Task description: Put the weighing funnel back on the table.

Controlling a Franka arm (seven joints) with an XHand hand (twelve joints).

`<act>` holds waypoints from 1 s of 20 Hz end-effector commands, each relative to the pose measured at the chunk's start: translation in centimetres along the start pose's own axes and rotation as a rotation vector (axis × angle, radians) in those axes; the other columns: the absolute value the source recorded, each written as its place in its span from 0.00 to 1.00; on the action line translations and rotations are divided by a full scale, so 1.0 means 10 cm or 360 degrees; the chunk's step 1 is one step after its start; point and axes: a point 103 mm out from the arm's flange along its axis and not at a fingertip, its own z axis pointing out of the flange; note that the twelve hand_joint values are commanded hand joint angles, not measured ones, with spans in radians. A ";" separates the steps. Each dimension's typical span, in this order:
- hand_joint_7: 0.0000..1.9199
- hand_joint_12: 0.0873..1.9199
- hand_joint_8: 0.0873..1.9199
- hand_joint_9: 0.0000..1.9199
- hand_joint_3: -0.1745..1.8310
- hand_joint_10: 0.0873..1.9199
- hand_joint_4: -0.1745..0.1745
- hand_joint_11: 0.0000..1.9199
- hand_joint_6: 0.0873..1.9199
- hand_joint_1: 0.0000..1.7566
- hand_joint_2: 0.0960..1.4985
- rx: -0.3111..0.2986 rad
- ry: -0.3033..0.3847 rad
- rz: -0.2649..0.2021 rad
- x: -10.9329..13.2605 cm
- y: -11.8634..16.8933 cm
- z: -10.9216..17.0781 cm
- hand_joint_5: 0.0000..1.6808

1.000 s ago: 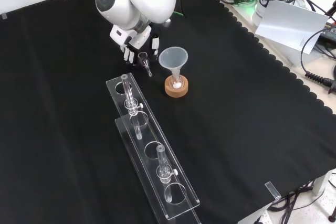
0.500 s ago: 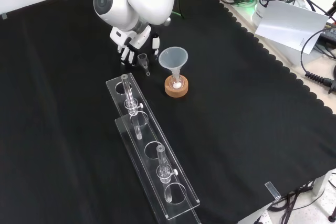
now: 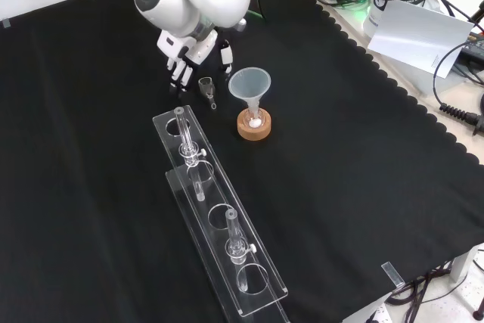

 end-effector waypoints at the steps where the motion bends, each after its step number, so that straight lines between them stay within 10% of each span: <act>1: 0.04 0.66 0.30 0.37 0.37 0.00 0.37 0.19 0.00 0.49 0.42 -0.0069 -0.0018 0.0064 -0.06 -0.30 -0.26 0.12; 20: 0.10 0.67 0.32 0.39 0.38 0.00 0.36 0.19 0.00 0.45 0.41 -0.0365 0.0022 0.0152 0.05 -1.32 -1.04 0.12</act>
